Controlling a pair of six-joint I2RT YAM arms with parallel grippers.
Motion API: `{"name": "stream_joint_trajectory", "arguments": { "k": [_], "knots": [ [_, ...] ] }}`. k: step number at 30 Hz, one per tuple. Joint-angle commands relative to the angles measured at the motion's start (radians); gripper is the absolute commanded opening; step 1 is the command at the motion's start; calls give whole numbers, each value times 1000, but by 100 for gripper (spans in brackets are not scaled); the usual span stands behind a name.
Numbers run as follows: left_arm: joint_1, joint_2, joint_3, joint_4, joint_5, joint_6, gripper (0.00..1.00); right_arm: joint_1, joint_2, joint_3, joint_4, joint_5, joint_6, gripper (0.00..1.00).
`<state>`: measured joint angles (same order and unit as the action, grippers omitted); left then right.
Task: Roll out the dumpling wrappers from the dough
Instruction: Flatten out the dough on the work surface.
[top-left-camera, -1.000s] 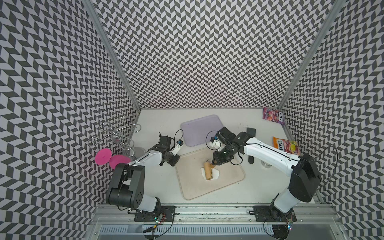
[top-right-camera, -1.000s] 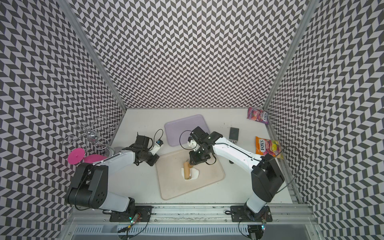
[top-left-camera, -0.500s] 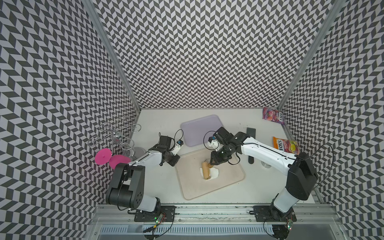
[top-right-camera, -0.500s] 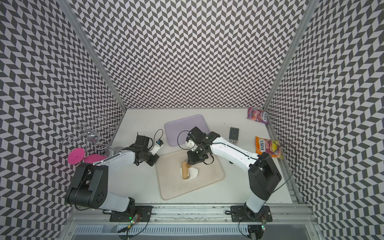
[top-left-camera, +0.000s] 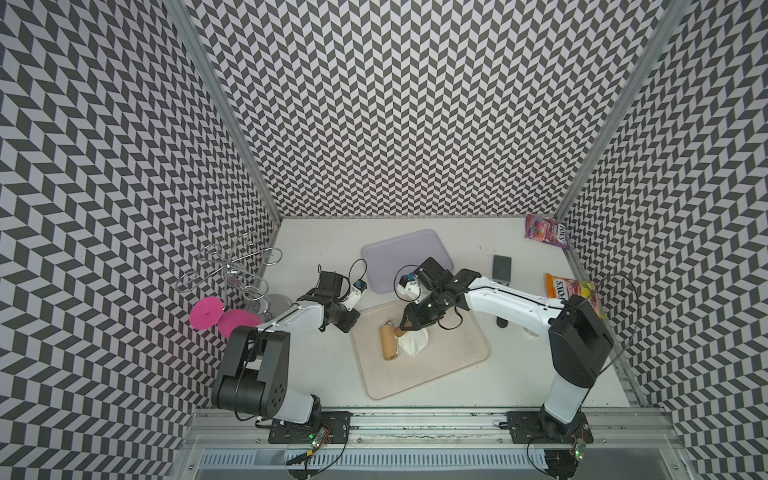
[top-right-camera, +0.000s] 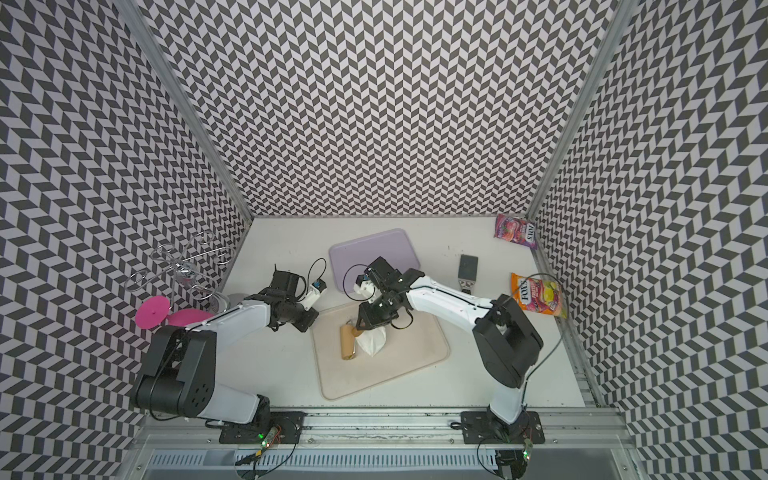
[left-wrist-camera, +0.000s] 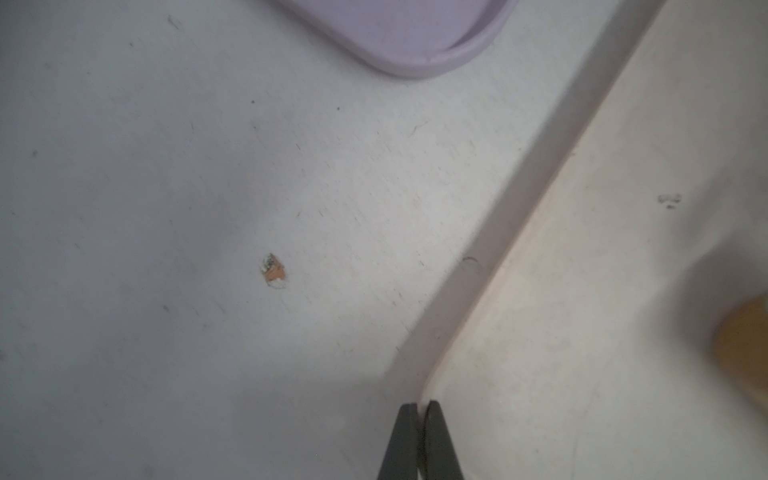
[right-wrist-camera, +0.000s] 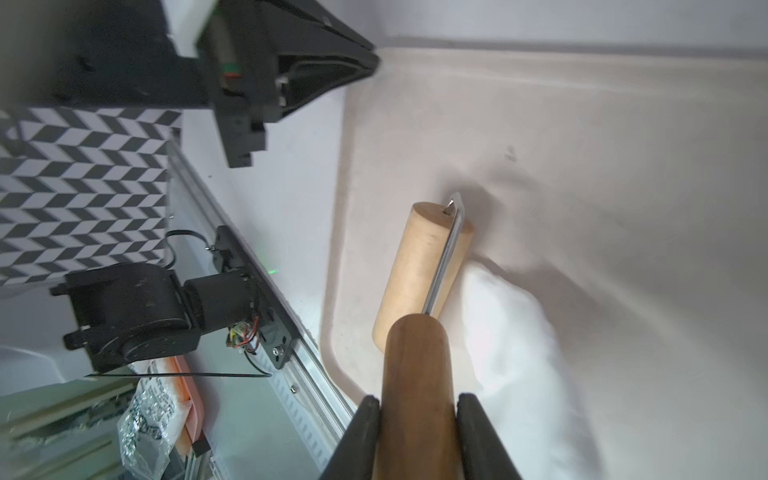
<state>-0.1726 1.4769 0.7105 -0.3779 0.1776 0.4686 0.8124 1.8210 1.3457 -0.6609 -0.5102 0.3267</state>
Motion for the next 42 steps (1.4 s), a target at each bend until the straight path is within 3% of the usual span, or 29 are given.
{"name": "stream_joint_trajectory", "arguments": {
  "k": [1, 7, 14, 20, 28, 42],
  "knots": [
    [-18, 3, -3, -35, 7, -2, 0, 7, 64, -41, -56, 110, -28, 0],
    [-18, 4, -5, -32, 4, -4, 0, 13, -27, 51, -64, -40, -100, 0],
    [-19, 6, -11, -27, 4, -7, 0, -1, -165, 138, -172, 0, -110, 0],
    [-18, 6, -12, -24, 2, -8, 0, -61, -283, 63, -206, 85, -74, 0],
    [-18, 5, -10, -23, -1, -12, 0, -67, -314, -41, -197, 135, -55, 0],
    [-18, 7, -9, -19, -7, -12, 0, -123, -275, -211, -97, 100, -58, 0]
  ]
}}
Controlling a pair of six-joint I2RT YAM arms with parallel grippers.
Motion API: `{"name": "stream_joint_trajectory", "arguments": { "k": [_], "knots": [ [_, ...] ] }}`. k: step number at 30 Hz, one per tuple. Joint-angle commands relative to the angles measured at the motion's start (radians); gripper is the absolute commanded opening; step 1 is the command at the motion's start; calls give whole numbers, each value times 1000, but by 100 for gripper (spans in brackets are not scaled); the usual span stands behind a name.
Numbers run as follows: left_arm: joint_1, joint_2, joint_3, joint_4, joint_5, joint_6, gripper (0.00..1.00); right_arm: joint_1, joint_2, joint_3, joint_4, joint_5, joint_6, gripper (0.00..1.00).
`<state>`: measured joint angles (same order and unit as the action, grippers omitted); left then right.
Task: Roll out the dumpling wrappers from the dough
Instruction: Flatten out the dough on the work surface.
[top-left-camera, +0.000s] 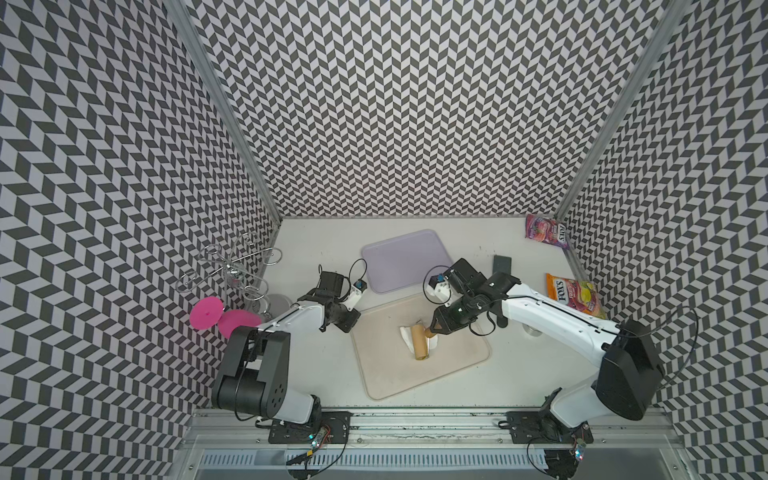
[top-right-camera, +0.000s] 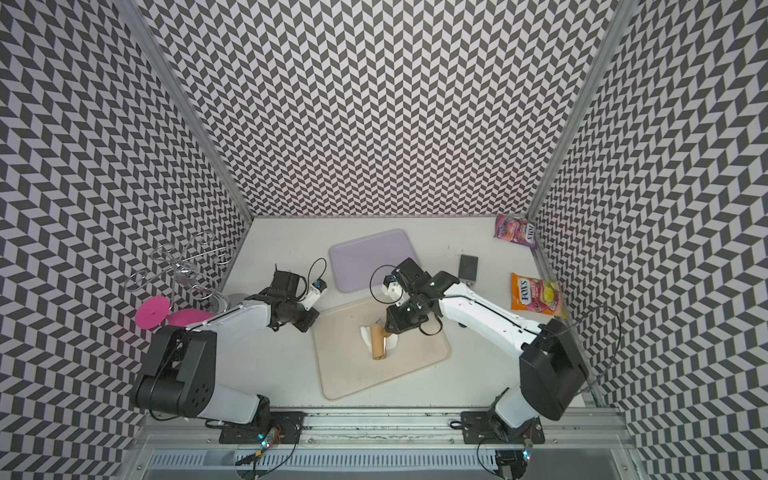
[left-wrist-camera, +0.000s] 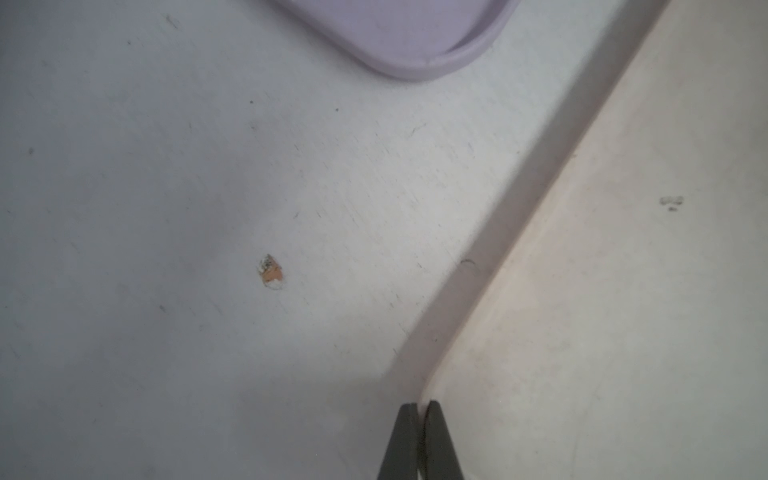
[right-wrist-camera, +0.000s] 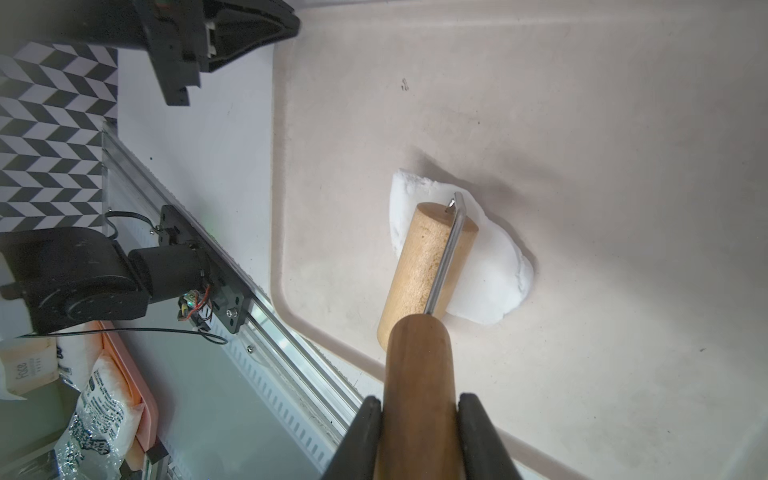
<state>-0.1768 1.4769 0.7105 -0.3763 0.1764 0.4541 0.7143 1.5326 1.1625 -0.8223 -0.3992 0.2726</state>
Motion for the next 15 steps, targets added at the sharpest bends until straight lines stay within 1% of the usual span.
{"name": "stream_joint_trajectory", "arguments": {
  "k": [1, 9, 15],
  "knots": [
    [-13, 7, -10, -19, -6, 3, 0, -35, 17, -41, 63, 5, -3, 0],
    [-13, 8, -10, -15, -14, 3, 0, -70, 32, -88, -44, 208, 5, 0],
    [-12, 10, -11, -11, -25, 3, 0, -82, 49, -103, -90, 320, 10, 0]
  ]
}}
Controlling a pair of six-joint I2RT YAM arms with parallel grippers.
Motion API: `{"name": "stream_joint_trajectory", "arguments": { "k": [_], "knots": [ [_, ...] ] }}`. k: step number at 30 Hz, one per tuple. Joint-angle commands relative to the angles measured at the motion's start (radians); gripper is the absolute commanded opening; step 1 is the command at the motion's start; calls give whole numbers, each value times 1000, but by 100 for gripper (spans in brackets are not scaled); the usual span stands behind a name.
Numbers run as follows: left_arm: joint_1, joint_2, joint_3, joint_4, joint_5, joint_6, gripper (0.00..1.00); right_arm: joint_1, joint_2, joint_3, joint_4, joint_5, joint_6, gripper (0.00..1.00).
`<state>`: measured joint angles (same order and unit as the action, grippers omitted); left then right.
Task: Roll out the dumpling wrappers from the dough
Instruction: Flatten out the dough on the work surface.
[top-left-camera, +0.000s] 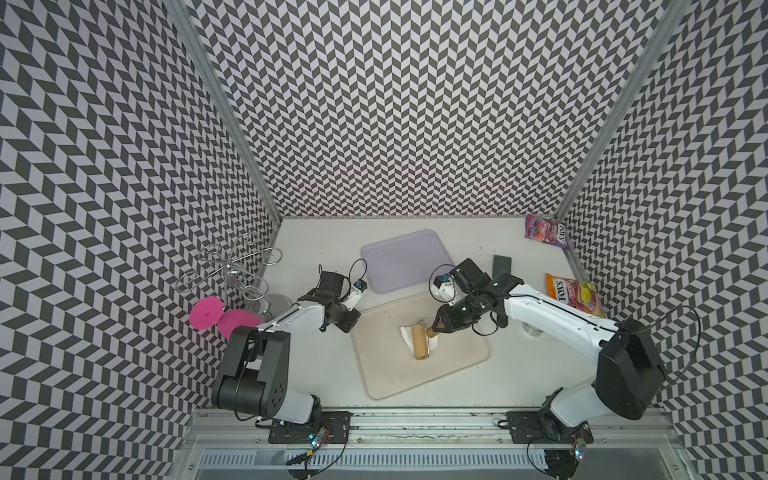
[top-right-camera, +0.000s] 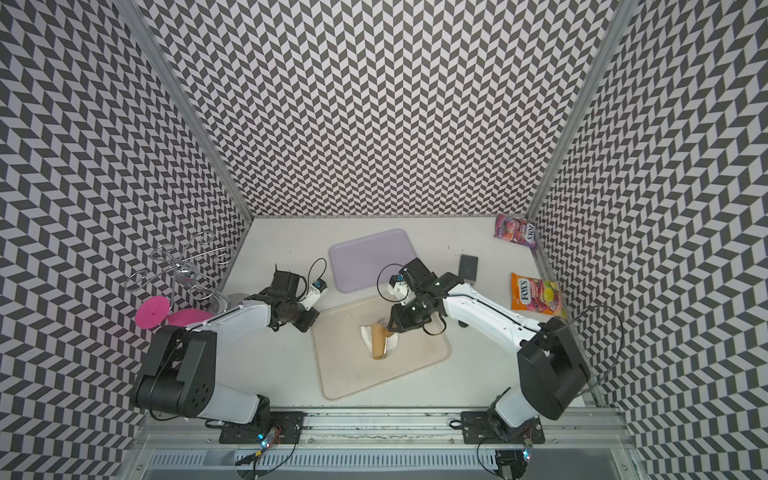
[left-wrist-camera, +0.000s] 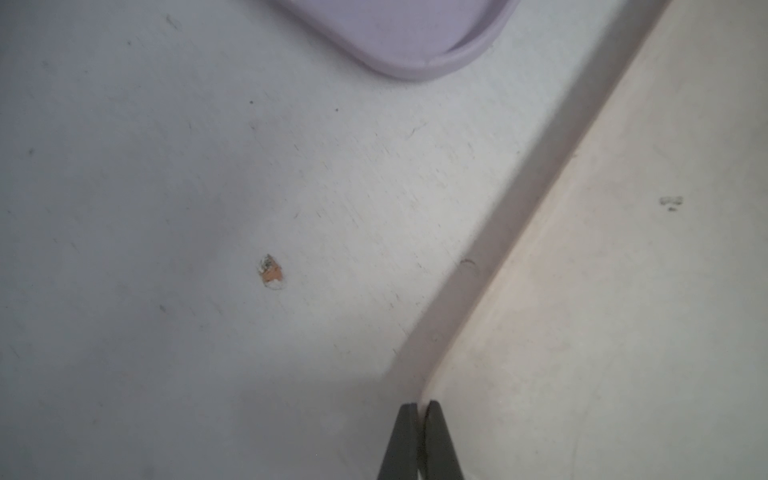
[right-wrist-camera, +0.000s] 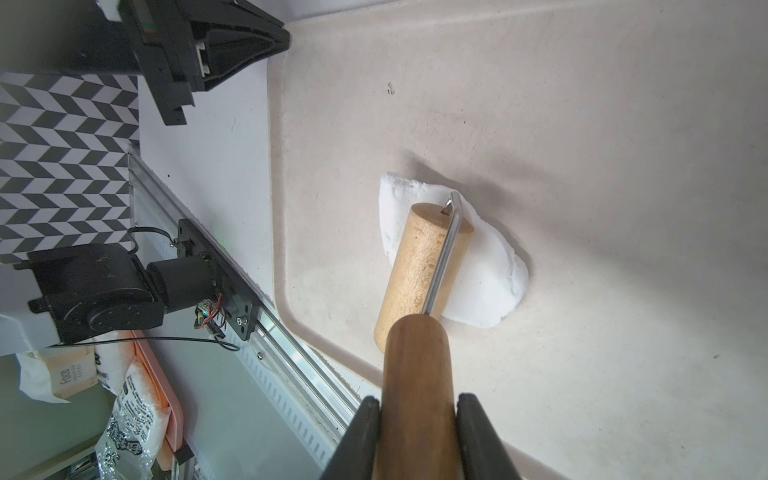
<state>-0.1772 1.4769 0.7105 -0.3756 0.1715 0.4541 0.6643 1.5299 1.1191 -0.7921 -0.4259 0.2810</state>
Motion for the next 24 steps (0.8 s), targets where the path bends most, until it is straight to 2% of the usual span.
{"name": "stream_joint_trajectory", "arguments": {
  "k": [1, 13, 24],
  "knots": [
    [-11, 10, -12, -11, -21, 3, 0, -34, 56, -59, -129, 362, 0, 0],
    [-9, 15, -11, -5, -39, 10, 0, -34, 76, -41, -191, 499, 4, 0],
    [1, 27, -22, 3, -89, 57, 0, -33, 89, -11, -219, 528, 15, 0]
  ]
}}
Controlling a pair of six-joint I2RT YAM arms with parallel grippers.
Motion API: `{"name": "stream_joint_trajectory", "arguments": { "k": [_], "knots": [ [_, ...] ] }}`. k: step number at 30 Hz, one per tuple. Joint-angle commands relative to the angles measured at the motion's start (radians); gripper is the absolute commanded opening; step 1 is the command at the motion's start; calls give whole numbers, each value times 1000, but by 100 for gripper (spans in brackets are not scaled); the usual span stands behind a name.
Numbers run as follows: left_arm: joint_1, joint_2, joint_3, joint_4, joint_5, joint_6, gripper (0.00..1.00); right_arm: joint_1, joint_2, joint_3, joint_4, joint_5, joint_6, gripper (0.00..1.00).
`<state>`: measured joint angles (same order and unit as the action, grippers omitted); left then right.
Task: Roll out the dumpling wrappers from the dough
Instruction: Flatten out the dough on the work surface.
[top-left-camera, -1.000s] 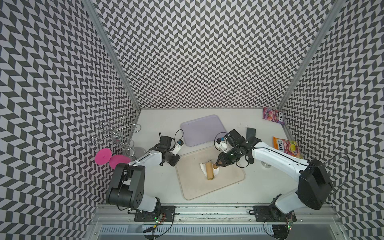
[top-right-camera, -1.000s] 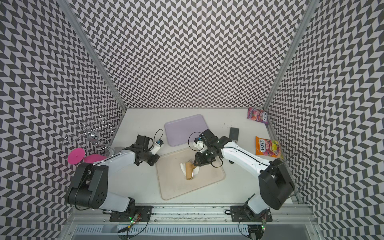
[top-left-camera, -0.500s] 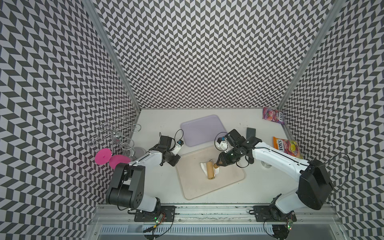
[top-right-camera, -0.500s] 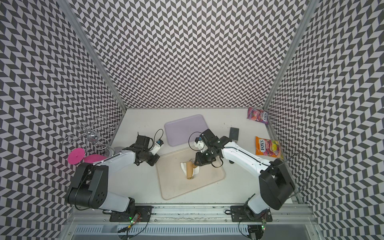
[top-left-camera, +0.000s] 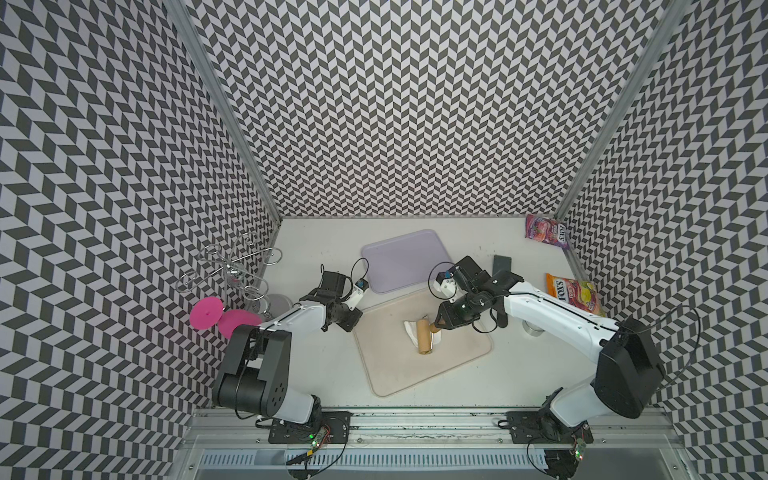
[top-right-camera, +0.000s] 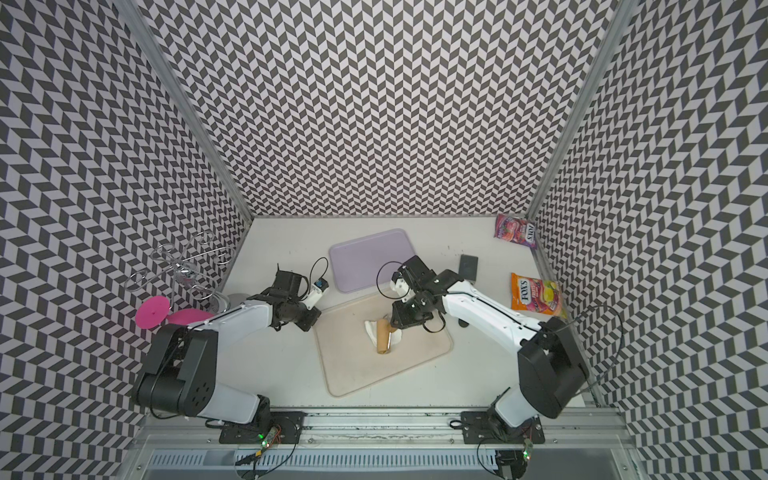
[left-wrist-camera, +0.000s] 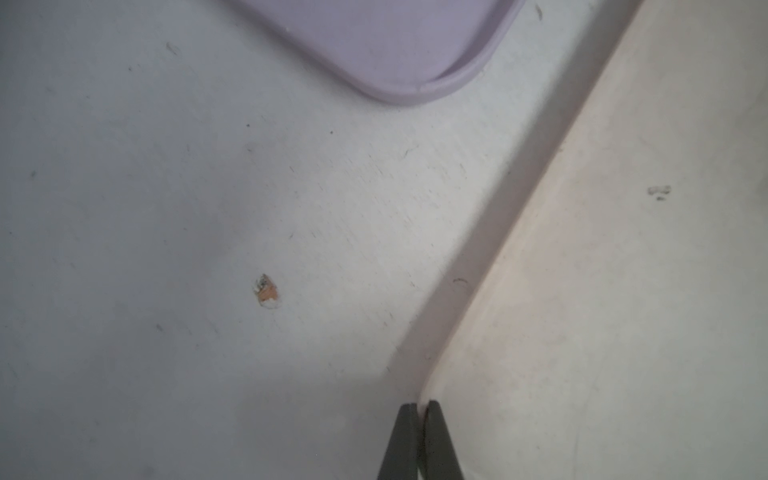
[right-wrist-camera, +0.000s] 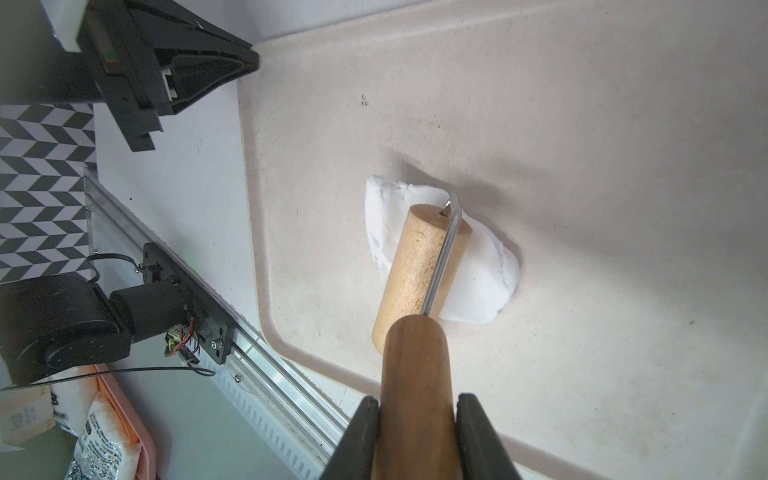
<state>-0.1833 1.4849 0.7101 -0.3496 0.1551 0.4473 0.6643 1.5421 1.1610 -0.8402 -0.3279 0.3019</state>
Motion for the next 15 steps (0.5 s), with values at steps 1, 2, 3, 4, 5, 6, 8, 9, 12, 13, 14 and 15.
{"name": "stream_joint_trajectory", "arguments": {
  "k": [1, 2, 3, 4, 5, 6, 8, 9, 12, 13, 14, 15],
  "knots": [
    [8, 20, -24, -23, -77, 72, 0, -34, 80, -48, -172, 428, -6, 0],
    [10, 20, -27, -23, -84, 82, 0, -34, 82, -44, -177, 428, -7, 0],
    [11, 22, -30, -23, -91, 93, 0, -33, 85, -39, -179, 425, -9, 0],
    [13, 23, -34, -23, -99, 102, 0, -34, 85, -35, -181, 423, -9, 0],
    [16, 22, -37, -22, -110, 113, 0, -34, 88, -29, -184, 423, -9, 0],
    [20, 23, -40, -22, -120, 125, 0, -33, 91, -24, -186, 425, -9, 0],
    [32, 25, -43, -23, -137, 146, 0, -34, 96, -12, -191, 424, -15, 0],
    [41, 25, -45, -25, -142, 158, 0, -34, 100, -8, -194, 425, -15, 0],
    [62, 24, -45, -29, -152, 186, 0, -33, 109, 3, -198, 425, -20, 0],
    [68, 25, -45, -31, -154, 193, 0, -32, 110, 6, -200, 427, -21, 0],
    [74, 24, -45, -33, -155, 201, 0, -32, 111, 8, -201, 430, -18, 0],
    [80, 22, -45, -34, -155, 209, 0, -32, 112, 11, -203, 430, -20, 0]
  ]
}}
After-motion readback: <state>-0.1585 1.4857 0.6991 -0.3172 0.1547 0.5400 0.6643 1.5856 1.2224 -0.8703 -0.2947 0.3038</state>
